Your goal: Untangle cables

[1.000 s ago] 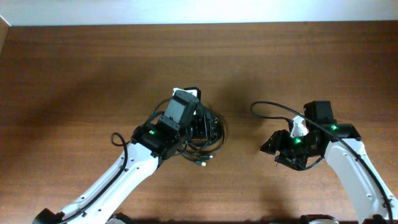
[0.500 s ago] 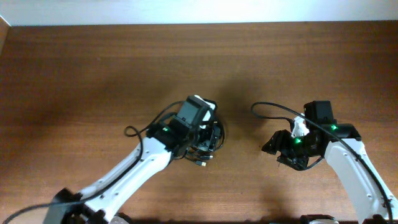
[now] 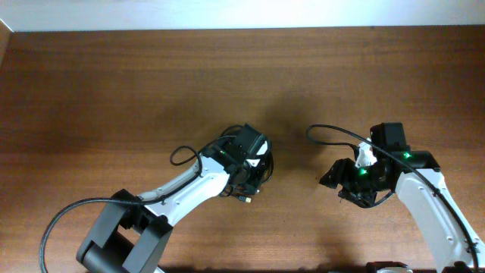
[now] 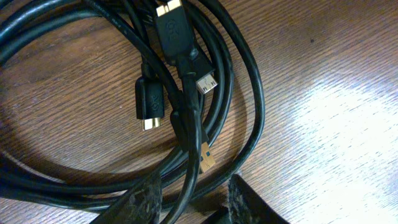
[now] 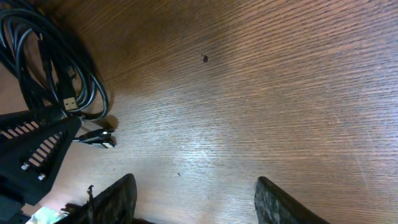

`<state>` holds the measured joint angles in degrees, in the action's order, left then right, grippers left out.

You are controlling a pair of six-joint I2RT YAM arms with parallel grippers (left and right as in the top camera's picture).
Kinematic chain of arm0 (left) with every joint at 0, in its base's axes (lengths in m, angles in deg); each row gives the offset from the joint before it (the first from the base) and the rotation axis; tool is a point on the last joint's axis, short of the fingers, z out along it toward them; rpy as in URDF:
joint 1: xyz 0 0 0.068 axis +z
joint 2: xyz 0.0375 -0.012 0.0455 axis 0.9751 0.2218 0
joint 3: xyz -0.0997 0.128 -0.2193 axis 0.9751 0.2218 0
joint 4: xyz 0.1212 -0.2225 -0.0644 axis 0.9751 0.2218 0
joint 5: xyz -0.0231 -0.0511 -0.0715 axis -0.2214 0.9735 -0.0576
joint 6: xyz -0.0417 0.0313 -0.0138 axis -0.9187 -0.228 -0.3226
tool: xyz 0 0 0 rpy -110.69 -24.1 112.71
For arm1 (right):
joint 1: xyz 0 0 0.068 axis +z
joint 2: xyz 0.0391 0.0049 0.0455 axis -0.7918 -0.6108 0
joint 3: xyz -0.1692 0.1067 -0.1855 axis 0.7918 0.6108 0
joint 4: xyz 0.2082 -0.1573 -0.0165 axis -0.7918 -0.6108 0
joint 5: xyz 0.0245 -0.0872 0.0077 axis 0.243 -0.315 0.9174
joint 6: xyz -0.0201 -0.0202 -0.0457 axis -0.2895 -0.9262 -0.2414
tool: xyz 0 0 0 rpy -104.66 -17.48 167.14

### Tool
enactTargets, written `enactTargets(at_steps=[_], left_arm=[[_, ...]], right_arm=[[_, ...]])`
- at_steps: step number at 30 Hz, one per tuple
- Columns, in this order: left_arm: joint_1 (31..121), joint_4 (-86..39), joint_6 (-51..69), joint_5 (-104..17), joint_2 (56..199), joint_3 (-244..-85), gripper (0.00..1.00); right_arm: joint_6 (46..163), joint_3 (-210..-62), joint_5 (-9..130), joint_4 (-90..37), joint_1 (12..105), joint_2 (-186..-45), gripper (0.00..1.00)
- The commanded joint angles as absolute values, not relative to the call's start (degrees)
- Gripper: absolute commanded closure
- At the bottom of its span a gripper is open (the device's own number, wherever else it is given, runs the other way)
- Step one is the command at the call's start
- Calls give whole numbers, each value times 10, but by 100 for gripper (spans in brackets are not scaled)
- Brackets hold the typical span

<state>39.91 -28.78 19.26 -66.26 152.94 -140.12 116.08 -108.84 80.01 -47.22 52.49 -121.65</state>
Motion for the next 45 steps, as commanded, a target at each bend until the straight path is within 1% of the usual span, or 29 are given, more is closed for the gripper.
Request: enactTargets(at_steps=[1,4,6,7,10,13,17,19,21,25,26,27,29,30,31,32,35,36,37,38,39,40,43,45], left_arm=[[398,-290,197,-665,1534,-1398,74],[398,-290,197,-664,1534,-1398,79],[397,-289,197,-660,1534,-1398,87],[395,-289,197,-658,1534,-1398,93],[384,-289,197,-638,1534,-1398,97],[359,-285,197,-633,1534,-1398,96],[340,-282,198,-635,1534,-1398,89],[339,-282,198,-637,1534,-1398,84],[339,-283,198,-663,1533,-1399,85],[342,-278,198,-665,1530,-1423,81],[342,-275,198,-665,1528,-1431,77],[343,-274,198,-665,1526,-1443,71],[350,-274,197,-706,1526,-1464,63],[354,-274,197,-727,1526,-1469,61],[361,-275,197,-745,1526,-1471,57],[373,-276,197,-761,1526,-1471,50],[408,-285,196,-761,1526,-1471,35],[415,-289,188,-761,1526,-1471,32],[426,-297,147,-762,1526,-1471,23],[432,-302,116,-761,1526,-1471,19],[436,-311,75,-762,1526,-1471,5],[438,-318,65,-762,1526,-1471,1],[438,-341,79,-773,1526,-1471,1],[438,-349,166,-786,1526,-1471,0]], right_arm=[[1164,-1083,789,-472,523,-1218,40],[1164,-1083,789,-472,523,-1218,40],[1164,-1083,789,-472,523,-1218,40],[1164,-1083,789,-472,523,-1218,39],[1164,-1083,789,-472,523,-1218,39],[1164,-1083,789,-472,523,-1218,39],[1164,-1083,789,-472,523,-1218,39],[1164,-1083,789,-472,523,-1218,39],[1164,-1083,789,-472,523,-1218,39],[1164,-1083,789,-470,523,-1218,38],[1164,-1083,789,-470,523,-1218,38],[1164,-1083,789,-470,523,-1218,38],[1164,-1083,789,-470,523,-1218,38],[1164,-1083,789,-470,523,-1218,38],[1164,-1083,789,-470,523,-1218,38],[1164,-1083,789,-470,523,-1218,38],[1164,-1083,789,-466,523,-1218,37],[1164,-1083,789,-465,523,-1218,37],[1164,-1083,789,-463,523,-1218,37],[1164,-1083,789,-463,523,-1218,37],[1164,-1083,789,-461,523,-1218,37],[1164,-1083,789,-461,523,-1218,37],[1164,-1083,789,-461,523,-1218,37],[1164,-1083,789,-461,523,-1218,37]])
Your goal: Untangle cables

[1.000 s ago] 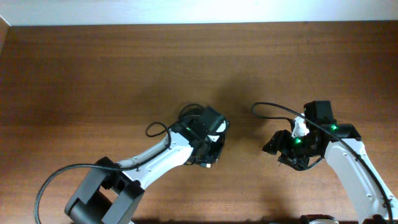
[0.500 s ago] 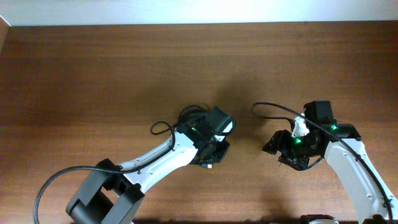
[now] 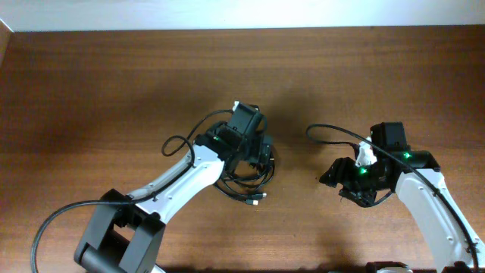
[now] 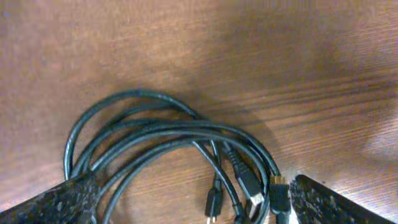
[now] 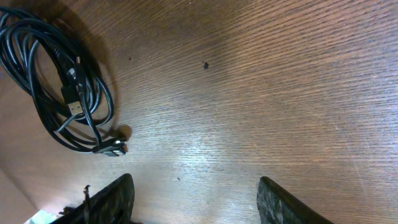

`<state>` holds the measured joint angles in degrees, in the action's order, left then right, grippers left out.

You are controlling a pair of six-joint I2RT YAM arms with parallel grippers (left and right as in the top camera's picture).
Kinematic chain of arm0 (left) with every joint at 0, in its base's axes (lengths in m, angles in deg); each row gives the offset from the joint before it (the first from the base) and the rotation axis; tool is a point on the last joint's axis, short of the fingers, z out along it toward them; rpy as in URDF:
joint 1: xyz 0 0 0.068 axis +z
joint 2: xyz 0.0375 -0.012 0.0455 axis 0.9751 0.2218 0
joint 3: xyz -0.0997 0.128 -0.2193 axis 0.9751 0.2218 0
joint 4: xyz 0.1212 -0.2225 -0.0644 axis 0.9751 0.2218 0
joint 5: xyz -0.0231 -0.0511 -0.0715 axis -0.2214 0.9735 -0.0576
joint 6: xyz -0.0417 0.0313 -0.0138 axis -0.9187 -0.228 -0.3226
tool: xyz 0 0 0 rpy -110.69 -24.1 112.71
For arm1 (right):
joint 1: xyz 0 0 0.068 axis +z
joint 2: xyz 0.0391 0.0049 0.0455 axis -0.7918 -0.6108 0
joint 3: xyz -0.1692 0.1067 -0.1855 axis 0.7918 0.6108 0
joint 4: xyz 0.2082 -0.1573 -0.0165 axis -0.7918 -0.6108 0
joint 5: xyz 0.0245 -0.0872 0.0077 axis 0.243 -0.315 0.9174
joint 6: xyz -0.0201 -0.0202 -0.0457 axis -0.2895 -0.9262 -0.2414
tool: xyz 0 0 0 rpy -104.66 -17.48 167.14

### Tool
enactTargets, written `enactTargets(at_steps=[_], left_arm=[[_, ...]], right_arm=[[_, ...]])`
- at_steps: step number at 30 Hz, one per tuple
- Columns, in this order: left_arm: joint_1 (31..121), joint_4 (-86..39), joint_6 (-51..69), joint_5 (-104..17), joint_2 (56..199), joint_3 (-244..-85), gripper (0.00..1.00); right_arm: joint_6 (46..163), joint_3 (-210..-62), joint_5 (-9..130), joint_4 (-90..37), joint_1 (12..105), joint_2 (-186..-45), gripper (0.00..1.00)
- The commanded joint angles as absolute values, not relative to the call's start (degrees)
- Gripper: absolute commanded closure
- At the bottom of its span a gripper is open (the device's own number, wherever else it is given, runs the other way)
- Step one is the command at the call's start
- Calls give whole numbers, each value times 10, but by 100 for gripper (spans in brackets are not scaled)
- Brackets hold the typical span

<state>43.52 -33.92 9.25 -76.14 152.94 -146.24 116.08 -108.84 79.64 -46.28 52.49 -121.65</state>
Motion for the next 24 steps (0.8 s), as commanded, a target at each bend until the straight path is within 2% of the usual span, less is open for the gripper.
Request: enactTargets(at_steps=[1,4,8,11,12,14,15,21,22,23,24], left_arm=[[438,-351,233,-792,1526,-1471,0],[438,-352,412,-796,1526,-1470,1],[438,-354,513,-796,1528,-1470,0],[440,-370,519,-796,1547,-1470,15],[441,-374,519,-796,1554,-1470,16],[441,-395,533,-796,1586,-1470,41],[441,-407,545,-796,1600,-1470,48],[441,-459,544,-795,1659,-1470,49],[441,-459,544,-795,1665,-1470,55],[441,-458,544,-791,1675,-1470,67],[441,-457,544,-782,1680,-1470,71]], right_arm=[[1164,-1083,789,-461,523,-1218,36],[1164,-1083,789,-457,523,-1218,34],[1164,-1083,789,-457,523,-1218,34],[1164,-1083,789,-457,523,-1218,34],[1164,-1083,789,-457,523,-1218,34],[1164,-1083,789,-457,523,-1218,34],[1164,-1083,789,-457,523,-1218,34],[1164,-1083,789,-452,523,-1218,34],[1164,-1083,789,-450,523,-1218,34],[1164,-1083,789,-446,523,-1218,34],[1164,-1083,789,-443,523,-1218,34]])
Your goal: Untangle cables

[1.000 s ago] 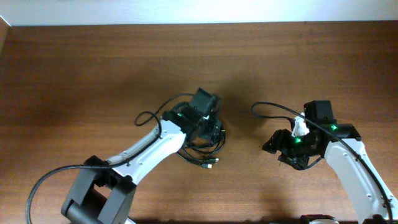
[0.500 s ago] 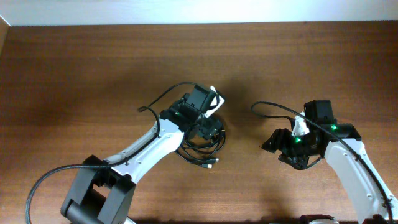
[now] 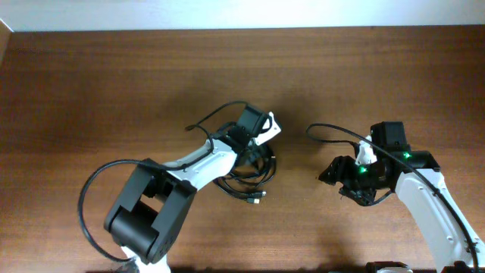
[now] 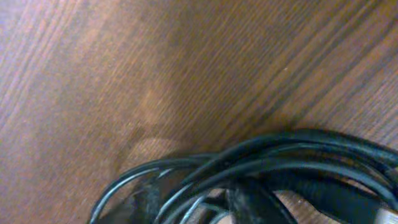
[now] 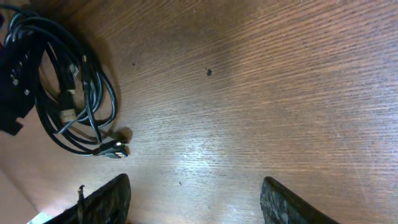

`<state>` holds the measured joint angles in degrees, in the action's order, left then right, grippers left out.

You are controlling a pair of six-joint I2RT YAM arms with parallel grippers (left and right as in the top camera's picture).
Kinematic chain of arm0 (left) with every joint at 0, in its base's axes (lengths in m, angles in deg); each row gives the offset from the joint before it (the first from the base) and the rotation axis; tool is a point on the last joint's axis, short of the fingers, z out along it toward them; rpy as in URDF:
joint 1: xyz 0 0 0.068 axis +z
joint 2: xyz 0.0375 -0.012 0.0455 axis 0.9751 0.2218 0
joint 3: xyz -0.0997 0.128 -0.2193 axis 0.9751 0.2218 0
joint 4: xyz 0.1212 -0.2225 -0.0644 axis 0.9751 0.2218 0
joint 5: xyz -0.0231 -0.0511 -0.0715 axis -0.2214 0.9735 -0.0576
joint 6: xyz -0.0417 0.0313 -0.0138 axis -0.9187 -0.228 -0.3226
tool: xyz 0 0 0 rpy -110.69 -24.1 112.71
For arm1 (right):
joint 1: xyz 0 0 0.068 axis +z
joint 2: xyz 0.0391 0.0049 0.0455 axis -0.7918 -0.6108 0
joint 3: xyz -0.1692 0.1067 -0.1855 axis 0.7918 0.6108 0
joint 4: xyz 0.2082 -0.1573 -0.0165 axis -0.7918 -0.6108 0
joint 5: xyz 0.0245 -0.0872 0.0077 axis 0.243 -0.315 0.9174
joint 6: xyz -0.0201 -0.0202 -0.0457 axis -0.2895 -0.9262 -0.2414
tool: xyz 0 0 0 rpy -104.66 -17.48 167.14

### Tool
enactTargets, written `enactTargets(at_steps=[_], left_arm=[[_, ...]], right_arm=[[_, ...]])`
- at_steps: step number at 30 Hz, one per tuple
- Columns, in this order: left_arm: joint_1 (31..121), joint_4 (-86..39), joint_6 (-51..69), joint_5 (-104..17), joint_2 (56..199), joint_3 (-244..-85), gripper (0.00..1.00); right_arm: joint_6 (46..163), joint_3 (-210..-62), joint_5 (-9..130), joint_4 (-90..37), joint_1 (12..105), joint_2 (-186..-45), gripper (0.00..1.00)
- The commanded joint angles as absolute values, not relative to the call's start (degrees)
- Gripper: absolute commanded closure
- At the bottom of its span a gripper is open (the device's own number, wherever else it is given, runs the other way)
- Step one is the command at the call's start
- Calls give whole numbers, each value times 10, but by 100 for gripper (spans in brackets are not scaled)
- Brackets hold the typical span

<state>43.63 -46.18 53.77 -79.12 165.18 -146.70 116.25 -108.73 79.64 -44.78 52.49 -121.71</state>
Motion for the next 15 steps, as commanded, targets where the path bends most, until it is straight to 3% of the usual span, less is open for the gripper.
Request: enactTargets(at_steps=[1,2,5,11,15], left_arm=[[441,-457,544,-766,1690,-1470,78],[441,-457,544,-766,1693,-1470,100],[441,-450,538,-767,1674,-1476,100],[441,-364,449,-770,1475,-1498,100],[441,-338,349,-770,1371,-1498,100]], right_arm=[[1164,-1083,789,-442,523,-1218,34],[1164,-1083,789,-442,523,-1218,34],[1164,-1083,789,-442,523,-1218,34],[1160,-1083,809,-460,523,-1218,34],[1004,-1083,991,-461,523,-1218,34]])
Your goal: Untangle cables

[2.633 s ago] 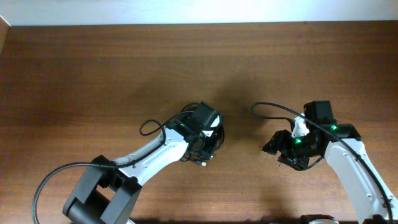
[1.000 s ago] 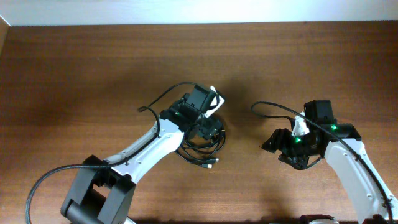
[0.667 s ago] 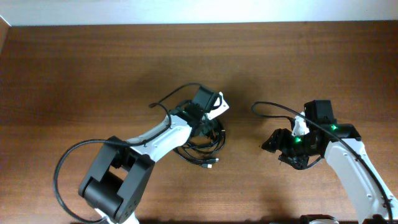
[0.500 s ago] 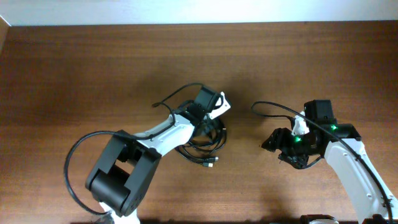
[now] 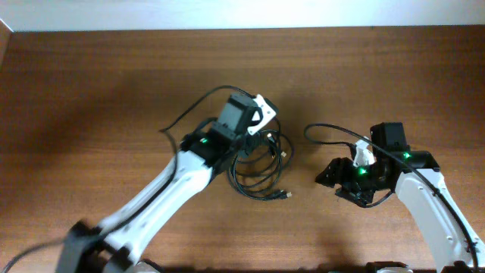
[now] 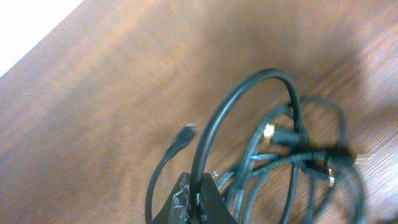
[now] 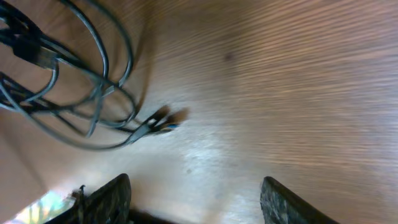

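Note:
A bundle of black cables [image 5: 261, 168] lies loosely looped at the table's middle, with one plug end [image 5: 285, 195] trailing toward the front. My left gripper [image 5: 253, 141] is at the bundle's far edge, shut on one thick black strand [image 6: 205, 143] that arches up from between its fingers [image 6: 199, 198]. Several thinner loops and gold-tipped plugs [image 6: 268, 131] hang beyond it, blurred. My right gripper [image 5: 334, 177] stands open to the right of the bundle, apart from it. In the right wrist view the loops [image 7: 93, 93] lie ahead of its spread fingers [image 7: 106, 199].
The brown wooden table [image 5: 91, 91] stretches to the left and back. A white wall edge [image 5: 227, 14] runs along the far side. My right arm's own black lead [image 5: 326, 130] curls above its wrist.
My left gripper was low against the bundle's far edge. Now it is shut on one strand and raised. The bundle has shifted right and its loops are spread wider. The right gripper has hardly moved.
My left gripper first hovered open close over the plugs of a tight coil. It then stood open further back, at the coil's far side, then pressed low onto the strands there. Now it holds one strand and the coil has loosened. The right gripper stayed open throughout.

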`<state>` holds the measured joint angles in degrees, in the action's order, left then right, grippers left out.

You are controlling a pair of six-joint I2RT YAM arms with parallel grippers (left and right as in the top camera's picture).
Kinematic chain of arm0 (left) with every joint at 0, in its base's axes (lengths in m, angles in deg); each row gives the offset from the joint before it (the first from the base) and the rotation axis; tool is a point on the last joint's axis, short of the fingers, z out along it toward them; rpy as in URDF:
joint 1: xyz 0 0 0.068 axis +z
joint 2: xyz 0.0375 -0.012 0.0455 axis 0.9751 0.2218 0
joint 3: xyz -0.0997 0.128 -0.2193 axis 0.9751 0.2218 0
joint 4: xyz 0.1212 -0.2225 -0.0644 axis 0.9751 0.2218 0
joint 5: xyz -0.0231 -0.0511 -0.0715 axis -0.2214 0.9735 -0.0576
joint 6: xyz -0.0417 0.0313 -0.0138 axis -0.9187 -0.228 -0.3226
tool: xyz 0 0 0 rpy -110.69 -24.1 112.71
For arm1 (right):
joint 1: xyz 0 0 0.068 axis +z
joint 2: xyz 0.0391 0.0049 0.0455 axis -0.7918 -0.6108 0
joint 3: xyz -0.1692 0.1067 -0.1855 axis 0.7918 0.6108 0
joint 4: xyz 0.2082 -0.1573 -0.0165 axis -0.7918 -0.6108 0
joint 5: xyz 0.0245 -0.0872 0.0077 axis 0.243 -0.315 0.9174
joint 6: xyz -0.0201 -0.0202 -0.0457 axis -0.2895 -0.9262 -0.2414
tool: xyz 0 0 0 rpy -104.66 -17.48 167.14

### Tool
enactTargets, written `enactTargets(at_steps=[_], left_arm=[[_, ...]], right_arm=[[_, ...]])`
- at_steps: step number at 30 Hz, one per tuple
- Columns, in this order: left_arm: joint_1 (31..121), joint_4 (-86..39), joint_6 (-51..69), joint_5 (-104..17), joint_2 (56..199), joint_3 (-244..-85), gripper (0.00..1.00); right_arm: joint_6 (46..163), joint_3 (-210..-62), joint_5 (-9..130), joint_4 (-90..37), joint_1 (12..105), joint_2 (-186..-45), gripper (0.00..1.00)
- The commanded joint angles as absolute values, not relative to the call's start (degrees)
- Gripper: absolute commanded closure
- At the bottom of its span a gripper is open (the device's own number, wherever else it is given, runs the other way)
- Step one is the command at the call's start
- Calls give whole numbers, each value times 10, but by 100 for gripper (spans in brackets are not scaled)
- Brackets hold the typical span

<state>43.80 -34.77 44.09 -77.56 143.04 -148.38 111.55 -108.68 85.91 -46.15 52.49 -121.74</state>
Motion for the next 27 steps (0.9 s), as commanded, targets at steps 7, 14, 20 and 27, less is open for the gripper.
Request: enactTargets(at_steps=[7,14,20,27], left_arm=[[441,-330,205,-745,1289,-1498,100],[441,-371,205,-687,1169,-1498,100],[441,-362,204,-655,1103,-1498,100],[441,-391,196,-634,1096,-1498,100]], right_arm=[[937,-1083,1156,-406,524,-1218,31],[1264,-1083,1128,-108,629,-1218,30],[1566,-1083,886,118,754,-1218,30],[1571,-1083,666,104,843,-1219,30]])
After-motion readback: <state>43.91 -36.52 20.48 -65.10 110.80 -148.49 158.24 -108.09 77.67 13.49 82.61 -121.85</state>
